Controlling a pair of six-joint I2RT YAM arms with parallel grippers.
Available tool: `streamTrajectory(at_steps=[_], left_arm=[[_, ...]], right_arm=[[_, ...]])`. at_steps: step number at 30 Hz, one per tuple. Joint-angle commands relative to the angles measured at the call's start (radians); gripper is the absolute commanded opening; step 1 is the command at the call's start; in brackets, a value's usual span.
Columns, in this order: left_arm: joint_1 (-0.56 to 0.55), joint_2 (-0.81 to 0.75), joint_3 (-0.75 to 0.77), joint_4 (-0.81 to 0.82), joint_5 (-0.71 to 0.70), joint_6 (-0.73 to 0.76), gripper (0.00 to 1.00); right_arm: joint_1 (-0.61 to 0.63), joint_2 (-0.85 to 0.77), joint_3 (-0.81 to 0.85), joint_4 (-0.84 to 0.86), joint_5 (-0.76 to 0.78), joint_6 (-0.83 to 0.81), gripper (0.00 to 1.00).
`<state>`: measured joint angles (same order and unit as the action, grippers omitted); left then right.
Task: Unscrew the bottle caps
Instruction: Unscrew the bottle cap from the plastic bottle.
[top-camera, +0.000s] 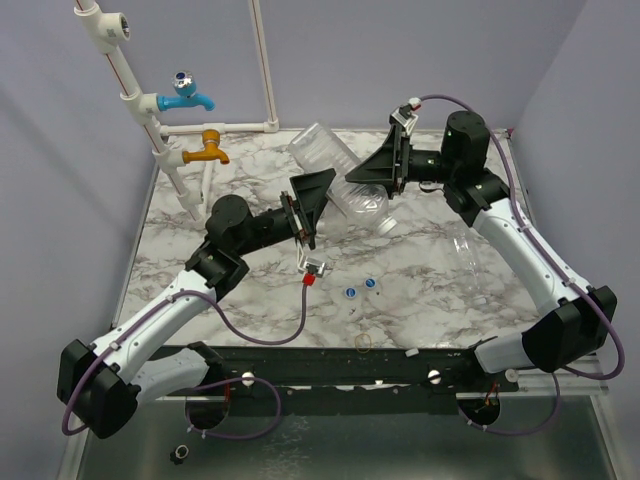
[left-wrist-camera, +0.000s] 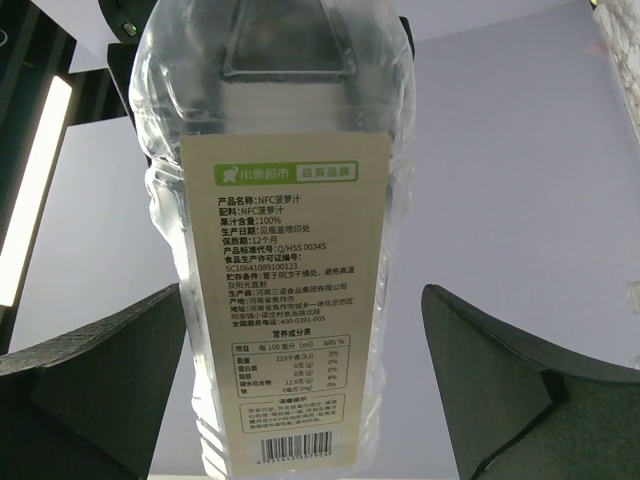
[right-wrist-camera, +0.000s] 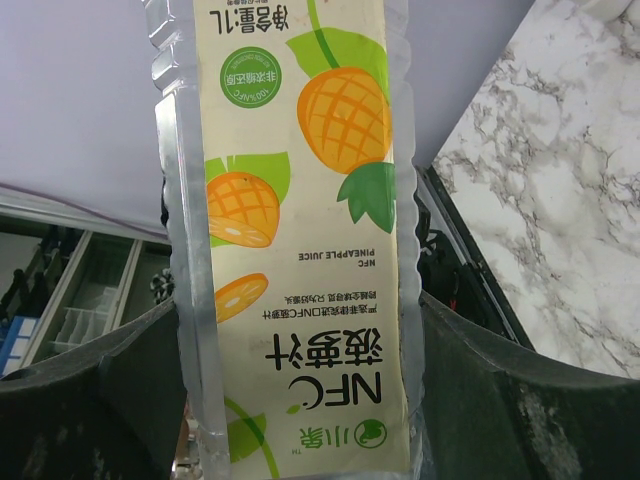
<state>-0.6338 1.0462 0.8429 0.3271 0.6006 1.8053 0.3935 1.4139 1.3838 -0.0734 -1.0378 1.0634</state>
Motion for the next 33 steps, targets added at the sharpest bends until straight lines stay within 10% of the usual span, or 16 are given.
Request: streamTrajectory(at_steps=[1, 6, 16, 22, 27, 33], left_arm=[[-0.007, 0.009, 0.023, 0.023, -0.021, 0.032, 0.99], [-0.008, 0.008, 0.024, 0.023, -0.022, 0.028, 0.99], [-0.009, 0.003, 0.008, 0.019, -0.007, 0.074, 0.54], [-0.009, -0.008, -0.001, 0.018, -0.013, 0.043, 0.36], [-0.016, -0.038, 0.003, 0.017, -0.075, -0.167, 0.20], [-0.030, -0.080, 0.057, -0.075, -0.177, -0.630, 0.04]], right_arm=[[0.013, 0.019, -0.017, -0.035, -0.023, -0.031, 0.35], [0.024, 0.031, -0.010, -0.060, -0.020, -0.051, 0.35], [0.039, 0.054, 0.037, -0.106, -0.016, -0.086, 0.36], [0.041, 0.058, 0.156, -0.265, 0.067, -0.212, 0.73], [0.040, 0.044, 0.345, -0.441, 0.305, -0.385, 0.99], [0.041, -0.011, 0.455, -0.458, 0.531, -0.504, 1.00]])
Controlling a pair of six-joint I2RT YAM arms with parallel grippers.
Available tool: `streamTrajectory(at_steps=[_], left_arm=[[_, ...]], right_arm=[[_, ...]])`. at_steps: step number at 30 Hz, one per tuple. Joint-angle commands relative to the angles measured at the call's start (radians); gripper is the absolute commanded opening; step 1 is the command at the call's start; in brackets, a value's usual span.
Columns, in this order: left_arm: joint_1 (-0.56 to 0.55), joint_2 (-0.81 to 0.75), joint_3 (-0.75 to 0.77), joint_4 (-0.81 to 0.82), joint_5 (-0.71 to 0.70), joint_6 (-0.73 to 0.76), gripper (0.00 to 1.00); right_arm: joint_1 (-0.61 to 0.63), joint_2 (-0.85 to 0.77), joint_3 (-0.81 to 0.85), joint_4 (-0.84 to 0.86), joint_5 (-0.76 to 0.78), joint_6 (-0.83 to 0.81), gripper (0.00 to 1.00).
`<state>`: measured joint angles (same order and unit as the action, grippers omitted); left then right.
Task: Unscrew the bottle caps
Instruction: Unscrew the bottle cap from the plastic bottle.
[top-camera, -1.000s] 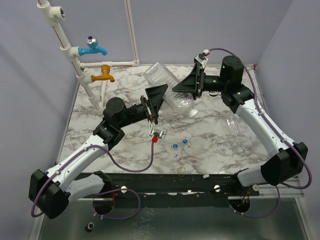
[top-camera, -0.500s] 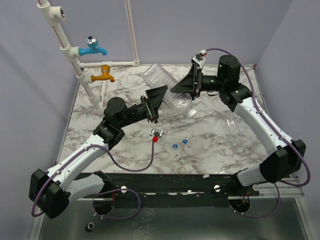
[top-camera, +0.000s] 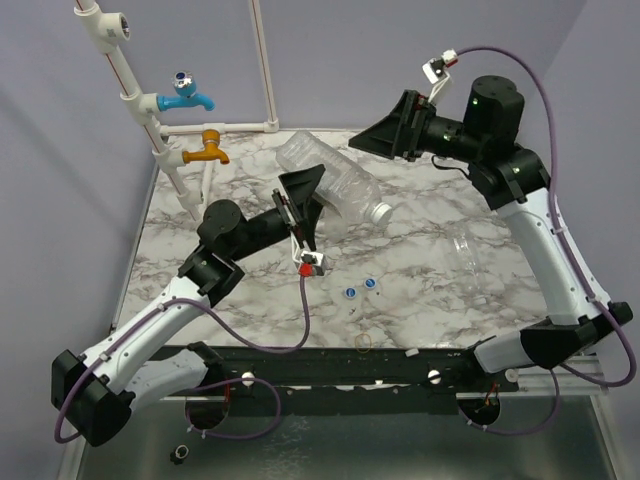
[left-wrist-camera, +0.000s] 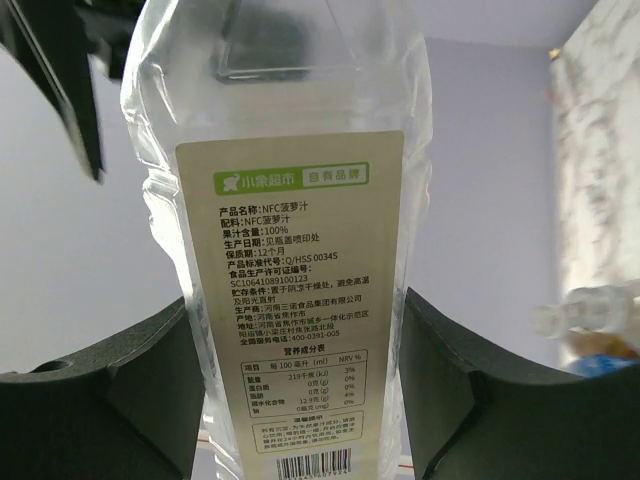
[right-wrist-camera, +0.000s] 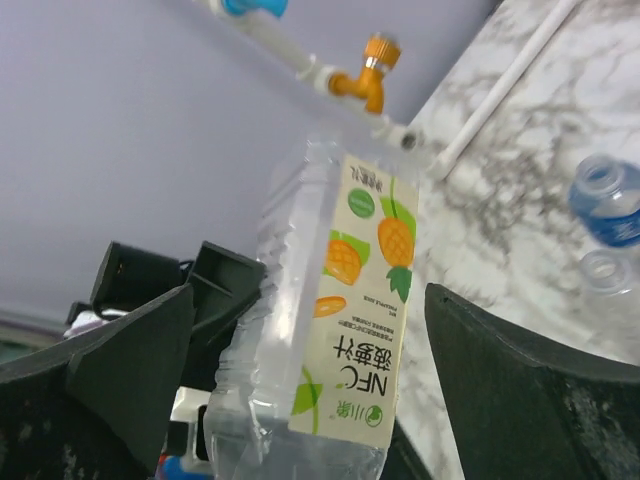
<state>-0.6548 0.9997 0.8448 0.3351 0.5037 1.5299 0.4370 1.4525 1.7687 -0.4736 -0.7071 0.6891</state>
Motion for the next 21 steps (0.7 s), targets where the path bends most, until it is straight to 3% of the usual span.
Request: streamTrajectory(at_steps=[1, 8, 13, 17, 21], left_arm=[[-0.009, -0.036, 0.066, -0.100, -0.100, -0.421, 0.04], [-0.009, 0.004, 0.229, -0.304, -0.222, -1.025, 0.01], [-0.009, 0.025, 0.269, -0.401, -0.217, -1.399, 0.00], [-0.009, 0.025, 0.246, -0.418, -0.186, -1.559, 0.00], [-0.009, 0.029, 0.228, -0.411, -0.175, -1.603, 0.00]], right_arm=[[-0.004, -0.057, 0.081, -0.052, 0.214, -0.148, 1.00], [-0.004, -0.135, 0.008, 0.119, 0.203, -0.240, 1.00], [-0.002, -0.150, -0.082, 0.233, 0.134, -0.252, 1.00], [-0.002, -0.135, -0.096, 0.289, 0.090, -0.252, 1.00], [0.000, -0.101, -0.072, 0.306, 0.051, -0.246, 1.00]])
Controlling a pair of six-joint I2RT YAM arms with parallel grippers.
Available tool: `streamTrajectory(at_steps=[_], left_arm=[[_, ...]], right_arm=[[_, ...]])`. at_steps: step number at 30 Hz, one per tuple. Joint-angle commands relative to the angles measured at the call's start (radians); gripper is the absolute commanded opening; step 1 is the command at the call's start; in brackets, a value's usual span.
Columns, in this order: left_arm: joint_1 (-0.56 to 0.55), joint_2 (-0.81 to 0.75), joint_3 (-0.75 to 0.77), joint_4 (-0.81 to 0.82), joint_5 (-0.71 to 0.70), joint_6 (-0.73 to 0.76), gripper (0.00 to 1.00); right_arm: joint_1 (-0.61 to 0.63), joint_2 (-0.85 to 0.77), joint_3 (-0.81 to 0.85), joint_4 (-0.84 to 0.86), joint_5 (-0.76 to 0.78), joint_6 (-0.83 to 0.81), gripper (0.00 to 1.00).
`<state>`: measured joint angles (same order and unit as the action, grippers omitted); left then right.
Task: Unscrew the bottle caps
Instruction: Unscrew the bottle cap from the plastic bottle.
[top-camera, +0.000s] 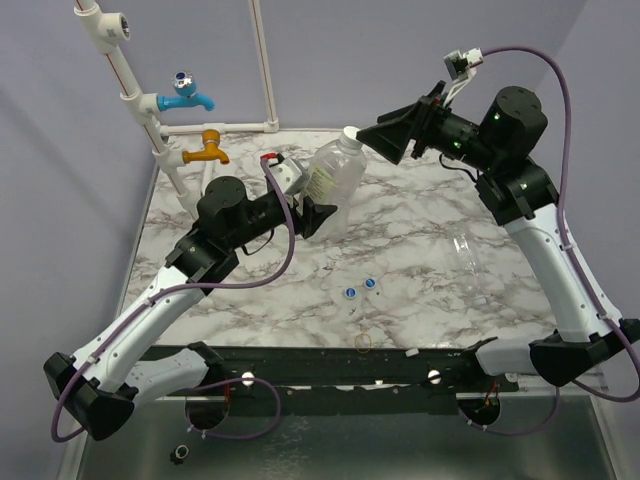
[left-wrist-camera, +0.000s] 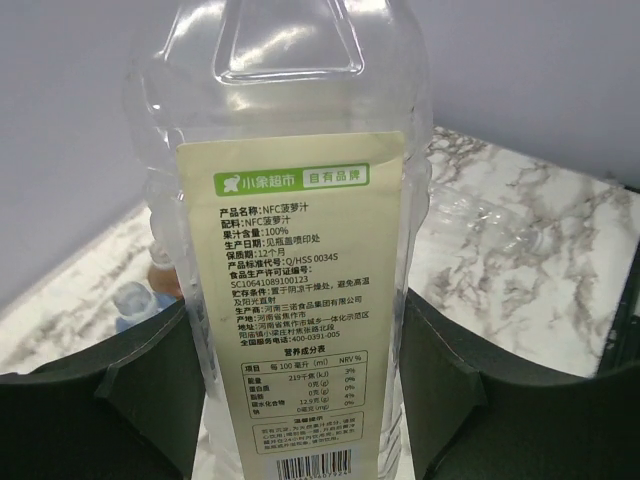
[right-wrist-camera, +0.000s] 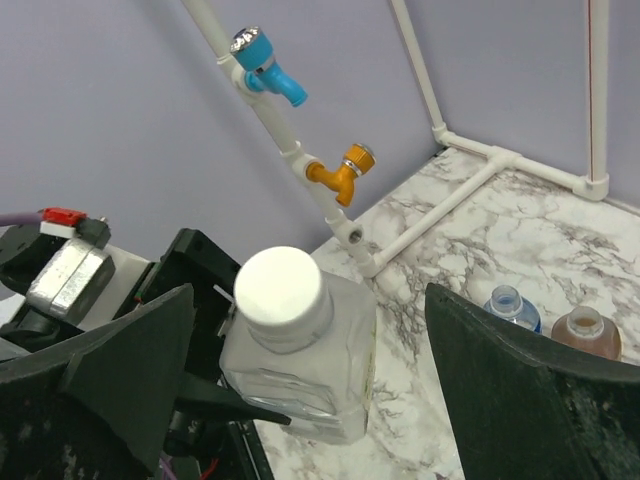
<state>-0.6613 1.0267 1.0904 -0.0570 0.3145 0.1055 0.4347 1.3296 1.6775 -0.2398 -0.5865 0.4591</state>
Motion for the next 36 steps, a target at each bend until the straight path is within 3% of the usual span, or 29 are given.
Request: streamTrajectory(at_steps=[1, 10, 22, 31, 34, 36], left_arm=[[-0.003, 0.005, -0.020, -0.017, 0.010, -0.184, 0.00], [-0.003, 0.019, -0.026, 0.015, 0.002, -0.213, 0.00], [-0.002, 0.018, -0.063, 0.040, 0.010, -0.217, 0.00], [-0.003, 0.013, -0.071, 0.053, -0.004, -0.227, 0.00], [-0.003, 0.009, -0.078, 0.052, -0.003, -0.230, 0.00], [-0.003, 0.006, -0.082, 0.077, -0.003, -0.234, 0.00]], right_arm=[[0.002, 0.034, 0.022, 0.077, -0.082, -0.011, 0.99], [0.021, 0.105, 0.019, 0.083, -0.112, 0.017, 0.77], [0.042, 0.158, 0.032, 0.116, -0.101, 0.047, 0.55], [0.068, 0.164, -0.015, 0.121, -0.075, 0.049, 0.58], [0.070, 0.164, -0.016, 0.126, -0.066, 0.054, 0.46], [0.071, 0.162, -0.018, 0.134, -0.060, 0.060, 0.31]])
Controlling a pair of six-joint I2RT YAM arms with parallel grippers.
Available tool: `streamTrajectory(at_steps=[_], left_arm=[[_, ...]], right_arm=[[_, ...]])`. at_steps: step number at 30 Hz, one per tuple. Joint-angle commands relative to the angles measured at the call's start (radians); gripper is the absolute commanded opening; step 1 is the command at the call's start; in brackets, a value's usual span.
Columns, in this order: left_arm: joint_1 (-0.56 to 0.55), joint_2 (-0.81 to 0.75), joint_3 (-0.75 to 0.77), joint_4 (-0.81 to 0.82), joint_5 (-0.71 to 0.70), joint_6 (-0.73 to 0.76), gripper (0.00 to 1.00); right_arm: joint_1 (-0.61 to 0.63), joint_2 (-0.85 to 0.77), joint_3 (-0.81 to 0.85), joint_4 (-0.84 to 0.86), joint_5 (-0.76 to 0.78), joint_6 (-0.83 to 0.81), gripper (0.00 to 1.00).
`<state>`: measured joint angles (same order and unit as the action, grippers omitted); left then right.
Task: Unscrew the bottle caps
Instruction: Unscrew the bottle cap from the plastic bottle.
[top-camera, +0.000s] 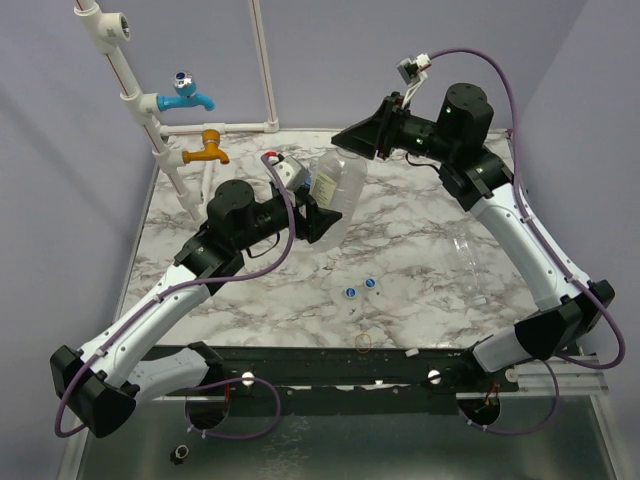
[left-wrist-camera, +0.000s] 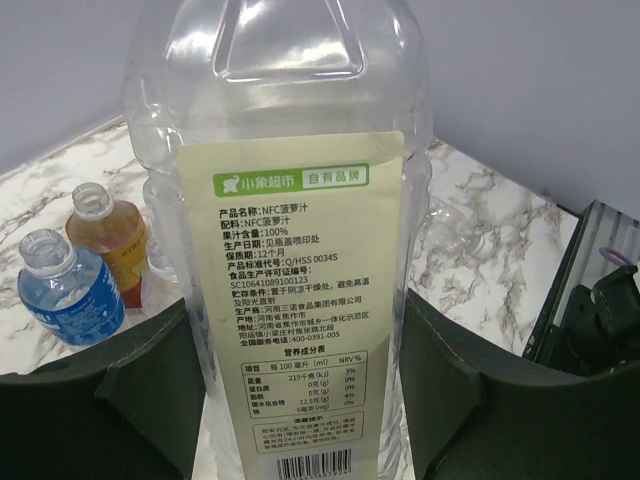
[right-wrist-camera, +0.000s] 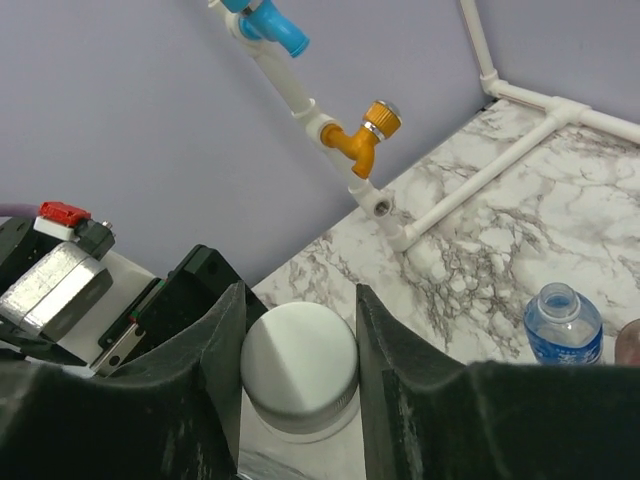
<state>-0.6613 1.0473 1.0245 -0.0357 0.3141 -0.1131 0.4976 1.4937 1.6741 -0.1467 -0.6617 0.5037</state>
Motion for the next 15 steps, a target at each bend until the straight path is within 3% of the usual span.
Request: streamTrajectory(at_steps=[1, 5, 11, 15], left_arm=[[-0.002, -0.015, -0.017, 0.056, -0.003, -0.015, 0.00], [-0.003, -0.020, -0.015, 0.059, 0.004, -0.027, 0.00], [0.001, -0.026, 0.001, 0.066, 0.098, -0.109, 0.01], [0.013, -0.021, 0.026, 0.093, 0.310, -0.171, 0.01]], right_arm=[[0.008, -0.005, -0.018, 0.047, 0.017, 0.017, 0.24], [0.013, -0.017, -0.038, 0.080, 0.012, 0.021, 0.02], [0.015, -0.077, -0.112, 0.206, -0.111, -0.008, 0.01], [0.014, -0.121, -0.162, 0.360, -0.304, 0.023, 0.00]])
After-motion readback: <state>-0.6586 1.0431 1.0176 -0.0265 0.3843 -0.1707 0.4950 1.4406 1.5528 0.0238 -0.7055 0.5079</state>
